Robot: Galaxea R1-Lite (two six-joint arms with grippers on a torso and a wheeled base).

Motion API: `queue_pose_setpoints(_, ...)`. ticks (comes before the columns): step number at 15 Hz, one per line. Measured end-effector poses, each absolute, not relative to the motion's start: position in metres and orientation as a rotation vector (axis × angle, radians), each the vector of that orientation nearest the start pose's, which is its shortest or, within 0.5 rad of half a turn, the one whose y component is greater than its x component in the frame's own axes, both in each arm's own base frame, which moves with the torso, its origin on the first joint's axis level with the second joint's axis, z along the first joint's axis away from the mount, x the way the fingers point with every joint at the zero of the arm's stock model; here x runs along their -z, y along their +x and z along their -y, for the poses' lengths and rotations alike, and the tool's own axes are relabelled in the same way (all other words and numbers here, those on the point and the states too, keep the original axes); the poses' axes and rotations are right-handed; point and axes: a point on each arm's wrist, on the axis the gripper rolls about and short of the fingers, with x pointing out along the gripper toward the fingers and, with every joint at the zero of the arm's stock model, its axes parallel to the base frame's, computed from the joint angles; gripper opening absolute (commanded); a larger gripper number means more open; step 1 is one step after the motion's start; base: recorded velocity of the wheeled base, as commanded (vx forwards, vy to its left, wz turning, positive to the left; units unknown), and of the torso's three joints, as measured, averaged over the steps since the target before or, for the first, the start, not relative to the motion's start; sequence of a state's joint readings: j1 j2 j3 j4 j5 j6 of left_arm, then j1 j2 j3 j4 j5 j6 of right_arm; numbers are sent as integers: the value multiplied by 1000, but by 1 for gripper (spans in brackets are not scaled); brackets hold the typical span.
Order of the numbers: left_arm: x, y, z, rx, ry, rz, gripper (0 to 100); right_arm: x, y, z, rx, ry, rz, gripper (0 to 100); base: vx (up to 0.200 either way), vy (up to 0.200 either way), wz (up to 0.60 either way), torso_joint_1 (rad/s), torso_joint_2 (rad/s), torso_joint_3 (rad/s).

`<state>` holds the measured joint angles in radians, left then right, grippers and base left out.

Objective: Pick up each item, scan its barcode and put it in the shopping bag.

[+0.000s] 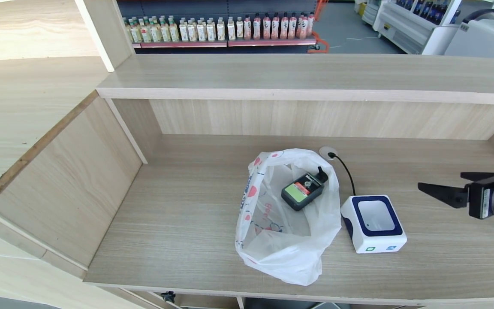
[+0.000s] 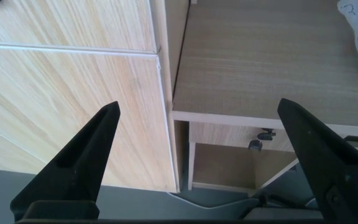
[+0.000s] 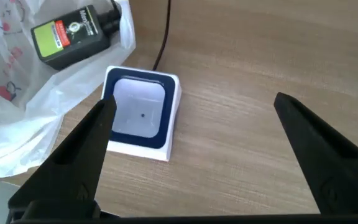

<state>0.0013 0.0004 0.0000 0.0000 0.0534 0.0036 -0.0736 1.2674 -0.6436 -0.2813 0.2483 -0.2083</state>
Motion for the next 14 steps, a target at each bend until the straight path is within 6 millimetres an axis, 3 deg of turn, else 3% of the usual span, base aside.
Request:
queue_pose_setpoints(2,-75,-23,-1,-54,3,-1,100,-203,169,17,-152,-162,-331,100,0,0,0,0,0,0)
queue_pose_setpoints(4,-75,-23,-1,-54,3,-1,100,-202,160,18,-136,-163,-320,100,-100,-100,0,1,1,6)
queue_pose_setpoints(11,-75,-23,-1,-55,3,-1,100,-203,154,18,-129,-165,-308,100,-200,-200,0,1,0,6)
queue_pose_setpoints(14,-75,-23,-1,-56,4,-1,100,-202,154,18,-126,-164,-311,100,0,0,0,0,0,0)
